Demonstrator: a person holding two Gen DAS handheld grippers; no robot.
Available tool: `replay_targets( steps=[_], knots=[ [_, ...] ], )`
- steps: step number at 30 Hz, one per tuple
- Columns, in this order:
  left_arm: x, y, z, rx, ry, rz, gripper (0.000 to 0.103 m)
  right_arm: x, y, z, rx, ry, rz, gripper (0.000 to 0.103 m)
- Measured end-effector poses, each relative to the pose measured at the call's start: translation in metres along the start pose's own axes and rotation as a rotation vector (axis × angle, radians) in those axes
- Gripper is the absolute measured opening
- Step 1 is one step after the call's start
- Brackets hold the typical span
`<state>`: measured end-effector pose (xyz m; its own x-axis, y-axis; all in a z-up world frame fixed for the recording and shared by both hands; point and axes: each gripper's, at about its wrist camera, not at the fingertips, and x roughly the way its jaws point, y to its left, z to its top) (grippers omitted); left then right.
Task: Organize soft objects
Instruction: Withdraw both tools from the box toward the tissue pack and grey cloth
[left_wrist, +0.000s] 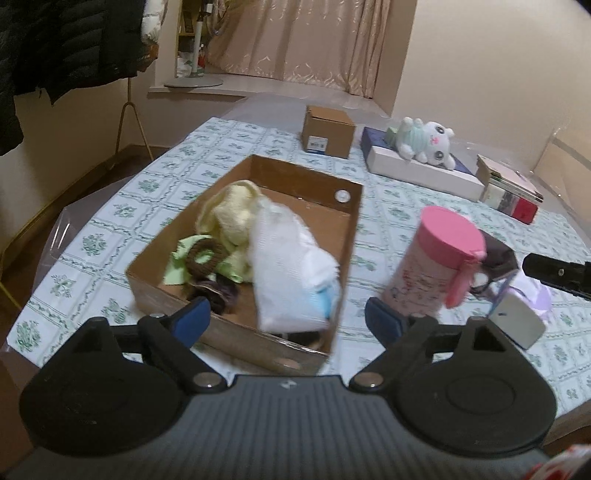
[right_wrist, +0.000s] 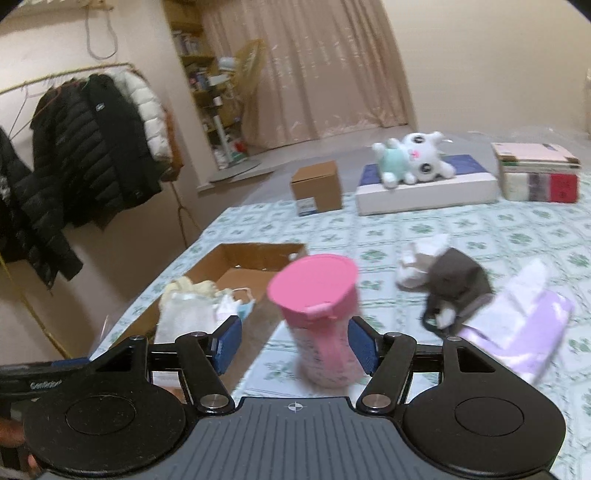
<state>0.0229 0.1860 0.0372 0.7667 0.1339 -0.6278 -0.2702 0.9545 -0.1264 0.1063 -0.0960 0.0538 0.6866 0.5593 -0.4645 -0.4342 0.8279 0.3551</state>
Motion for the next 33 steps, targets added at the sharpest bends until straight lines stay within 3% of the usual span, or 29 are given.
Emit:
replay_targets(
  steps=[18, 33],
  knots=[
    [-0.009, -0.1, -0.004, 0.138, -0.016, -0.156, 0.093, -0.062, -0.093, -0.007, 0.145, -0.045, -0.172, 0.066],
    [0.0, -0.118, 0.005, 0.198, -0.009, -0.213, 0.092, -0.063, -0.108, -0.008, 0.167, -0.038, -0.183, 0.067]
  ],
)
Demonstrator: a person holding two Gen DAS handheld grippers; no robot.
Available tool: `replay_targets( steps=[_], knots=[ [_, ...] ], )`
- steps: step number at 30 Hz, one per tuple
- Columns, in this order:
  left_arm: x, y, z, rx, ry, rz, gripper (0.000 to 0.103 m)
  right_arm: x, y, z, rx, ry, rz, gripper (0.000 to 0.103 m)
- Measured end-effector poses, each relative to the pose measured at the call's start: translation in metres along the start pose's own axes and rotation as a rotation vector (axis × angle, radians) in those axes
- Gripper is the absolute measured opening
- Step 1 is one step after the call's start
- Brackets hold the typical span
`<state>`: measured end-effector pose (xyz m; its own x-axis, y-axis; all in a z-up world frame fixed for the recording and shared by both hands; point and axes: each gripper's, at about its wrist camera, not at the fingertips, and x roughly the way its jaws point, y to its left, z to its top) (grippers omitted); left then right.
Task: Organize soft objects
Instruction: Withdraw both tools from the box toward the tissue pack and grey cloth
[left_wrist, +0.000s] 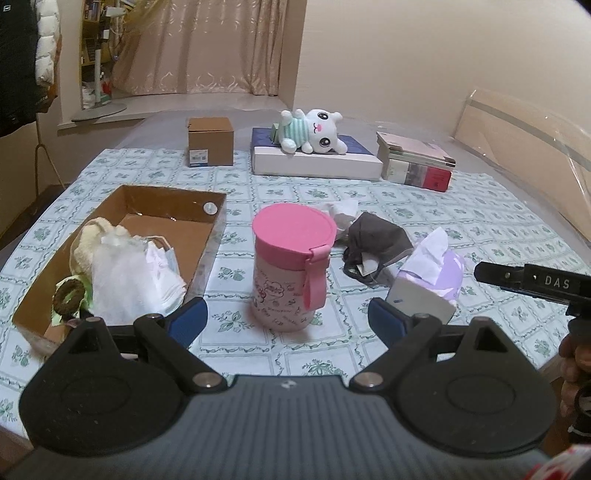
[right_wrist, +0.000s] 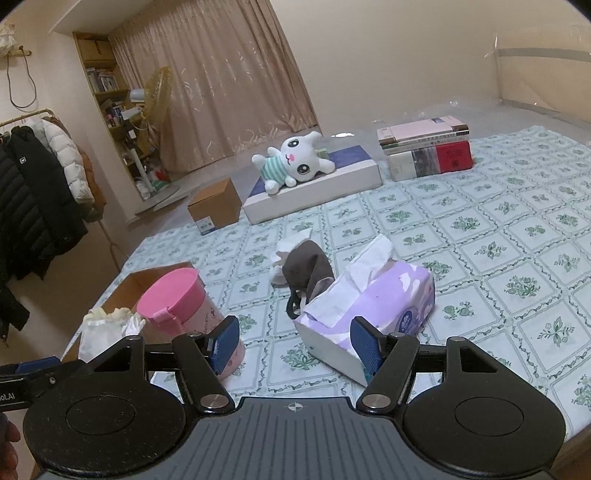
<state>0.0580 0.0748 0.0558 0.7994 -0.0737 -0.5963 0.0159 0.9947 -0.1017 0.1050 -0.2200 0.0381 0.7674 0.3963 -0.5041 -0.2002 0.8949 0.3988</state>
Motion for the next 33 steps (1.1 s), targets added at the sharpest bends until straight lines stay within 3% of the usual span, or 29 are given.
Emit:
replay_targets(
  steps=[18, 33],
  knots=[
    [0.032, -0.021, 0.037, 0.149, 0.02, -0.071, 0.092, 0.018, -0.017, 0.022, -0.074, 0.038, -0.018, 0.067],
    [0.056, -0.038, 0.052, 0.244, 0.076, -0.126, 0.092, 0.038, -0.035, 0.044, -0.153, 0.145, -0.021, 0.067]
  ],
)
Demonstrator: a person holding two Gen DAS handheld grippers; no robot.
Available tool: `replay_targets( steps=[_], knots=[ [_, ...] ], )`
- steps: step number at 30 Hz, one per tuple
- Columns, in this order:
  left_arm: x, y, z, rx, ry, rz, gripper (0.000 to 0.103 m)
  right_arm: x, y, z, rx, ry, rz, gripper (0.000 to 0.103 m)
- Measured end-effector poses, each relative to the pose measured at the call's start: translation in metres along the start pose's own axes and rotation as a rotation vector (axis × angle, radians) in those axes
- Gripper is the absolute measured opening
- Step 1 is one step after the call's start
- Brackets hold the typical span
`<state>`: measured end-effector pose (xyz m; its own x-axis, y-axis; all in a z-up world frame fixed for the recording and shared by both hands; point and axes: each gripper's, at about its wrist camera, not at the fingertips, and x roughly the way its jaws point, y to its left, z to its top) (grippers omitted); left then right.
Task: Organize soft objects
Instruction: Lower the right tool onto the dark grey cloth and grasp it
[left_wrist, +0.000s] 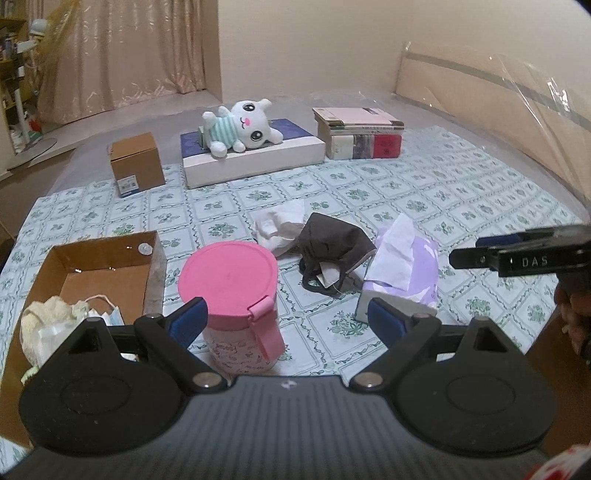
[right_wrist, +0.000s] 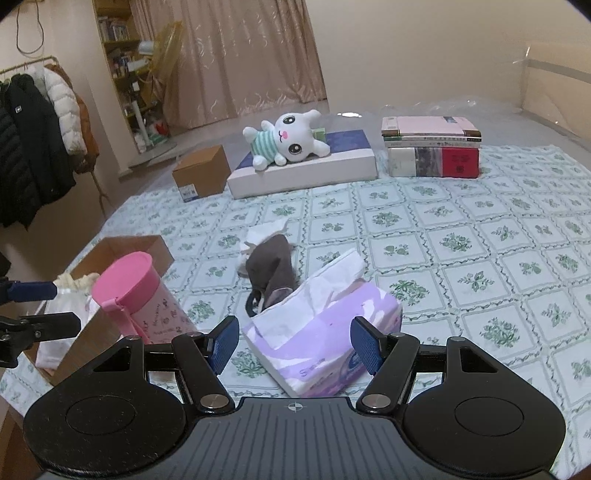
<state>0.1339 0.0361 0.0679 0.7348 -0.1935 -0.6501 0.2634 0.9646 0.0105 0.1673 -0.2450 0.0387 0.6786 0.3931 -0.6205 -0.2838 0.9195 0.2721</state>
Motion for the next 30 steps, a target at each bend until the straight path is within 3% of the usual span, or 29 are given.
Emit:
replay_targets(
  steps=[15, 20, 30],
  knots=[
    [0.017, 0.018, 0.057, 0.304, 0.071, -0.03, 0.092, 0.041, 0.01, 0.062, -0.356, 0.172, 0.079, 0.067],
    [0.032, 0.029, 0.08, 0.352, 0.089, -0.023, 0.092, 0.063, 0.023, 0.074, -0.51, 0.223, 0.081, 0.067],
    [0.08, 0.035, 0.107, 0.477, 0.15, -0.067, 0.092, 0.114, 0.04, 0.084, -0.681, 0.314, 0.095, 0.067]
  ],
)
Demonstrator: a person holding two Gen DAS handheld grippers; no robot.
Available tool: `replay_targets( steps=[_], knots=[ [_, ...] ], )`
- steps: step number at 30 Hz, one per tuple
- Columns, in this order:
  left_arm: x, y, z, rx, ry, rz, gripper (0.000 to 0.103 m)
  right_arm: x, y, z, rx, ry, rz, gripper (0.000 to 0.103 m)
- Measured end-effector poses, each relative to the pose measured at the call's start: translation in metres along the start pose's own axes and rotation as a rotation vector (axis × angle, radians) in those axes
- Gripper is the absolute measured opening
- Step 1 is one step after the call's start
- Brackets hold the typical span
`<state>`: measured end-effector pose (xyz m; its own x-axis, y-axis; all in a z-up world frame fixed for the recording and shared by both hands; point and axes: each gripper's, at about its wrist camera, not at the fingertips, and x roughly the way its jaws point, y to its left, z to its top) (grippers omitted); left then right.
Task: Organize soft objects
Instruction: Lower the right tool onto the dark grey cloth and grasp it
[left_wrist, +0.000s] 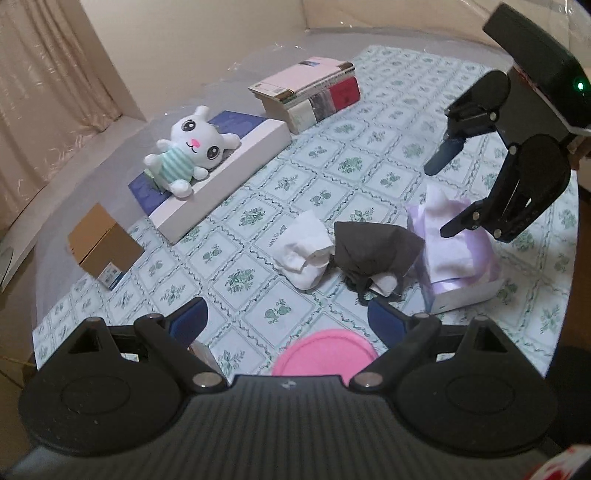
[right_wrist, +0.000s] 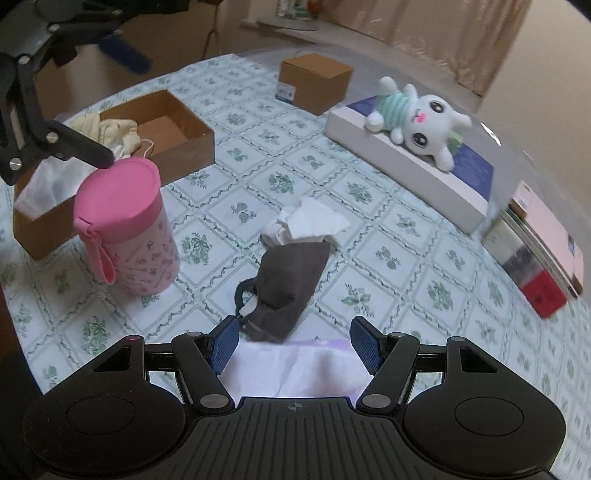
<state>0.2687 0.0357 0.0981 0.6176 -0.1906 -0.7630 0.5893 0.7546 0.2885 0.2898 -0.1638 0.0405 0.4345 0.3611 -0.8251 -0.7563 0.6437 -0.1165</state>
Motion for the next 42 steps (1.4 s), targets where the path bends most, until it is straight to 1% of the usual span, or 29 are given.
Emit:
replay_targets(
  steps=[3, 10, 13, 15, 16, 19, 23, 27, 31, 32, 33, 34, 37, 42],
  knots=[
    [0.014, 0.004, 0.006, 0.027, 0.006, -0.023, 0.092, 0.01, -0.001, 0.007, -0.021, 0.011, 0.008, 0.067],
    [0.041, 0.017, 0.019, 0.044, 0.023, -0.064, 0.092, 0.036, -0.006, 0.018, -0.062, 0.032, 0.026, 0.067],
    [0.053, 0.023, 0.023, 0.075, 0.033, -0.081, 0.092, 0.047, -0.01, 0.019, -0.069, 0.058, 0.068, 0.067],
    [0.061, 0.027, 0.026, 0.098, 0.044, -0.078, 0.092, 0.055, -0.016, 0.021, -0.068, 0.075, 0.108, 0.067],
    [0.066, 0.029, 0.028, 0.104, 0.051, -0.076, 0.092, 0.058, -0.016, 0.021, -0.071, 0.077, 0.114, 0.067],
    [0.078, 0.035, 0.033, 0.109, 0.067, -0.082, 0.092, 0.067, -0.021, 0.024, -0.093, 0.078, 0.128, 0.067],
    [0.094, 0.043, 0.037, 0.104, 0.072, -0.093, 0.092, 0.084, -0.021, 0.027, -0.129, 0.083, 0.172, 0.067],
    [0.109, 0.048, 0.039, 0.102, 0.083, -0.096, 0.092, 0.105, -0.019, 0.029, -0.156, 0.106, 0.164, 0.067],
    [0.123, 0.05, 0.035, 0.086, 0.099, -0.105, 0.092, 0.125, -0.024, 0.03, -0.114, 0.126, 0.195, 0.065],
    [0.126, 0.05, 0.034, 0.085, 0.104, -0.108, 0.092, 0.128, -0.025, 0.03, -0.105, 0.133, 0.203, 0.053],
    [0.13, 0.05, 0.032, 0.085, 0.112, -0.112, 0.092, 0.13, -0.025, 0.03, -0.094, 0.138, 0.212, 0.044],
    [0.132, 0.049, 0.031, 0.087, 0.119, -0.113, 0.092, 0.13, -0.027, 0.03, -0.073, 0.14, 0.224, 0.032],
    [0.137, 0.049, 0.028, 0.085, 0.138, -0.117, 0.092, 0.12, -0.033, 0.032, -0.035, 0.12, 0.218, 0.012],
    [0.14, 0.05, 0.031, 0.08, 0.151, -0.125, 0.092, 0.086, -0.061, 0.036, 0.012, 0.075, 0.14, 0.01]
  ],
)
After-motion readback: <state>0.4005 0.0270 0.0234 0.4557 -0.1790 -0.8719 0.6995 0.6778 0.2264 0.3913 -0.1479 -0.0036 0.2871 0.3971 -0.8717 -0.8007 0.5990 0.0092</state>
